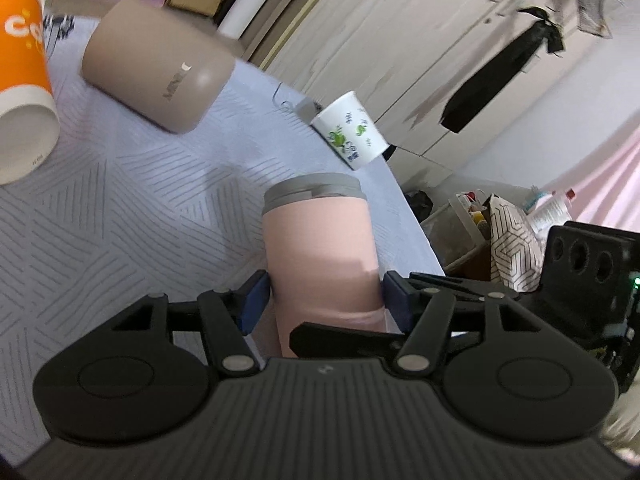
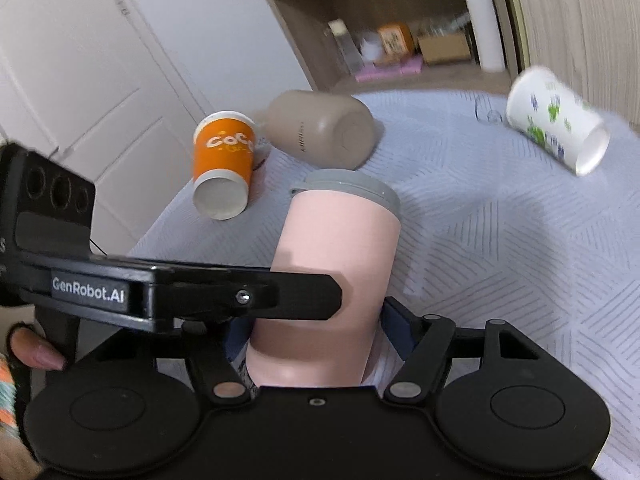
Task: Flip cup upright
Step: 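Rotate the right tool to tip the pink tumbler lid-up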
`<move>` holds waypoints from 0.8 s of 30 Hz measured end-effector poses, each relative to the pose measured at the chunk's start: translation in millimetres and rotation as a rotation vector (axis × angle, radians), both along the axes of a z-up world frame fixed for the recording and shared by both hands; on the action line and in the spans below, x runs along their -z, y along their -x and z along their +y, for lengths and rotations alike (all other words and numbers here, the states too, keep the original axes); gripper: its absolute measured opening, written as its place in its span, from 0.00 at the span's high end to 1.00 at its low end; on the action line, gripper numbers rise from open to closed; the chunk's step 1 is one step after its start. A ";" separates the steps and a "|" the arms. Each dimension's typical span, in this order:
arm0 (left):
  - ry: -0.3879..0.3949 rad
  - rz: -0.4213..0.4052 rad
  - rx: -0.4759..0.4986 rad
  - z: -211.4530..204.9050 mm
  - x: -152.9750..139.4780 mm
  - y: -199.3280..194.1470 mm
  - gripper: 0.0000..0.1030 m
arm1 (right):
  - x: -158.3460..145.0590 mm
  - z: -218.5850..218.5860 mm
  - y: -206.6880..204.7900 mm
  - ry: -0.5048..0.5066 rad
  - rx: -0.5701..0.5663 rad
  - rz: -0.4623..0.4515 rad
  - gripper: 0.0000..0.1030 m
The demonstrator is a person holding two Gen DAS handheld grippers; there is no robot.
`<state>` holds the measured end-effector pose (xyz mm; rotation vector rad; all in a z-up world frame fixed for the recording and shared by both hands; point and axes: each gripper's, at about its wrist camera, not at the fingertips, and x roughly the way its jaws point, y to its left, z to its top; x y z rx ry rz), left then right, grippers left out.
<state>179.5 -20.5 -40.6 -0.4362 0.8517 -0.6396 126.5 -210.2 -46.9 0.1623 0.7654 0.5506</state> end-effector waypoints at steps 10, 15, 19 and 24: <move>-0.088 -0.191 -0.035 10.7 -19.3 34.8 0.42 | -8.5 34.7 33.4 0.167 -0.039 -0.237 0.29; -0.074 -0.240 -0.067 22.1 -20.5 33.9 0.42 | -9.4 52.2 35.2 0.236 -0.028 -0.336 0.29; -0.078 -0.261 -0.081 27.4 -23.4 23.6 0.41 | -7.4 64.4 28.8 0.319 -0.016 -0.440 0.31; -0.086 -0.291 -0.104 30.8 -28.8 4.8 0.41 | -11.7 65.5 5.1 0.300 0.020 -0.507 0.34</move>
